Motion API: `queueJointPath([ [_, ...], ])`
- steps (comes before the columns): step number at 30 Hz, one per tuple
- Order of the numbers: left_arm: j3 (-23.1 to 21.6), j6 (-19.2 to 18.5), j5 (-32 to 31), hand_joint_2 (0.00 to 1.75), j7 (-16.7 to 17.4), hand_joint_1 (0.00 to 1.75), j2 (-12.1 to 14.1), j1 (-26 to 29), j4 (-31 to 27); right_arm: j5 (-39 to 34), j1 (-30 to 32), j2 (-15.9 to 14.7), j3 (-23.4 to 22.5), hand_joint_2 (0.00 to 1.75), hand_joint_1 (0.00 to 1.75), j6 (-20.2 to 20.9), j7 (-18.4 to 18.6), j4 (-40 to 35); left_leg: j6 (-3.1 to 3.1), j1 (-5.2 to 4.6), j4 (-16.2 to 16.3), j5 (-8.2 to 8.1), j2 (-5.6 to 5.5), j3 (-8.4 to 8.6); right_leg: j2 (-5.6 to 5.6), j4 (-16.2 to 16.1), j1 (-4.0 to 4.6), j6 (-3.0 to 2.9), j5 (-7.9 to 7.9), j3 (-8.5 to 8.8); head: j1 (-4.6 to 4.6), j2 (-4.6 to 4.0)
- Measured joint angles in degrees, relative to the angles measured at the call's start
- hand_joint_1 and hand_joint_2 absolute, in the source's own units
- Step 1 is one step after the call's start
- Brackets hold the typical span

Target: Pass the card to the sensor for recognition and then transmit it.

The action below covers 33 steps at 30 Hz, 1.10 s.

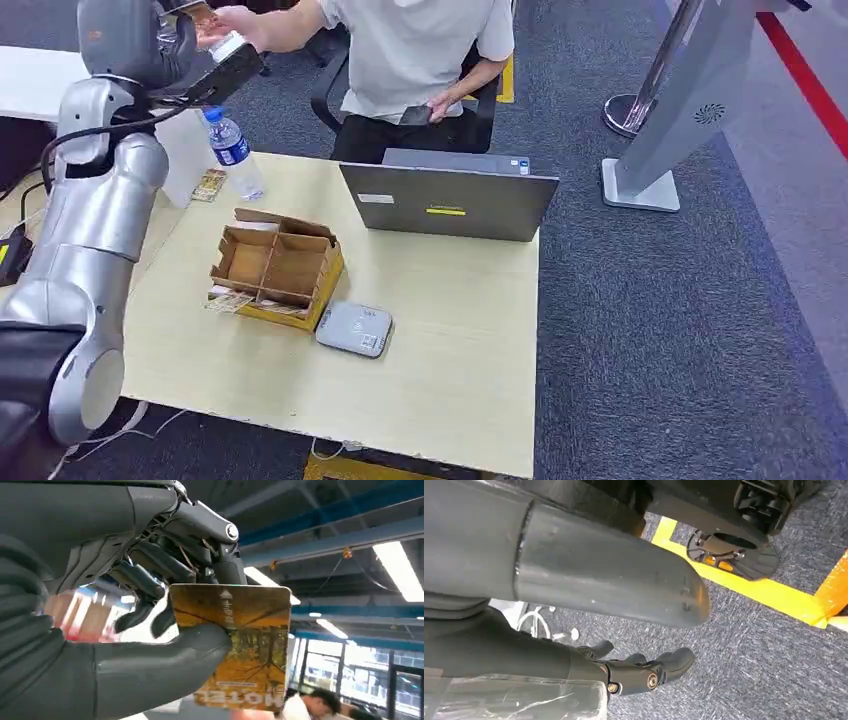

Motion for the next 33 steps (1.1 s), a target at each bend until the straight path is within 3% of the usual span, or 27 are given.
queueJointPath([
  [6,-4.43,5.05,-7.34,1.75,1.7,1.75,0.28,-1.77,3.78,-1.16,-0.18,0.22,1.2,0.0,0.0,0.0,0.85,0.04,0.0,0.0,0.0,0.0,0.0,0.0,0.01,0.0,-0.01,0.0,0.0,0.0,0.0,0.0],
  [11,-5.53,6.05,-7.84,1.75,1.7,1.75,0.22,-1.75,5.02,-1.36,-0.17,0.33,1.64,0.0,0.0,0.0,0.87,0.22,0.0,0.0,0.0,0.0,-0.01,-0.02,-0.01,0.0,0.0,0.0,0.0,0.0,0.02,0.0],
  [14,-5.52,7.56,-5.21,1.75,-0.29,1.75,0.42,0.43,3.29,-2.56,-0.07,0.44,1.66,0.0,0.0,-0.37,0.55,0.26,0.0,-0.02,-0.02,0.0,0.0,-0.01,0.0,0.02,-0.02,0.0,0.0,0.03,0.0,0.0],
  [16,-5.53,7.67,-2.87,1.75,-1.58,1.75,1.29,5.5,-3.25,-3.65,0.23,0.55,1.66,0.0,0.0,-1.05,0.11,0.28,0.0,-0.04,-0.03,-0.01,0.05,0.03,0.03,0.01,-0.03,0.0,-0.01,0.03,0.0,0.0],
  [19,-5.7,8.11,-1.39,1.75,-2.23,1.75,3.39,18.04,-17.75,-5.95,1.13,0.66,1.59,0.0,0.0,-2.25,-1.12,0.31,-0.02,-0.05,-0.06,-0.1,0.13,0.04,0.15,0.01,-0.05,-0.02,-0.07,0.03,0.02,0.0],
  [24,-8.02,11.26,-5.24,1.75,-2.73,1.75,7.0,36.71,-36.98,-7.8,2.33,0.66,1.22,0.0,0.0,-3.19,-2.27,0.52,-0.02,-0.04,-0.06,-0.24,0.14,-0.01,0.16,-0.04,-0.04,0.03,-0.22,-0.07,0.0,0.0],
  [28,-11.66,9.6,-7.19,1.75,-3.1,1.75,8.68,43.96,-43.84,-8.54,2.54,0.66,1.14,0.0,0.0,-3.19,-2.73,0.77,0.0,-0.04,-0.05,-0.25,0.12,-0.02,0.12,-0.05,-0.05,0.06,-0.24,-0.05,0.0,0.0],
  [33,-16.17,-1.21,-6.64,1.75,-2.12,1.75,11.04,45.58,-44.99,-9.75,2.82,0.66,1.03,0.0,0.0,-3.08,-3.45,0.98,0.03,-0.04,-0.05,-0.19,0.1,-0.01,0.08,-0.05,-0.04,0.05,-0.18,-0.04,0.02,0.0],
])
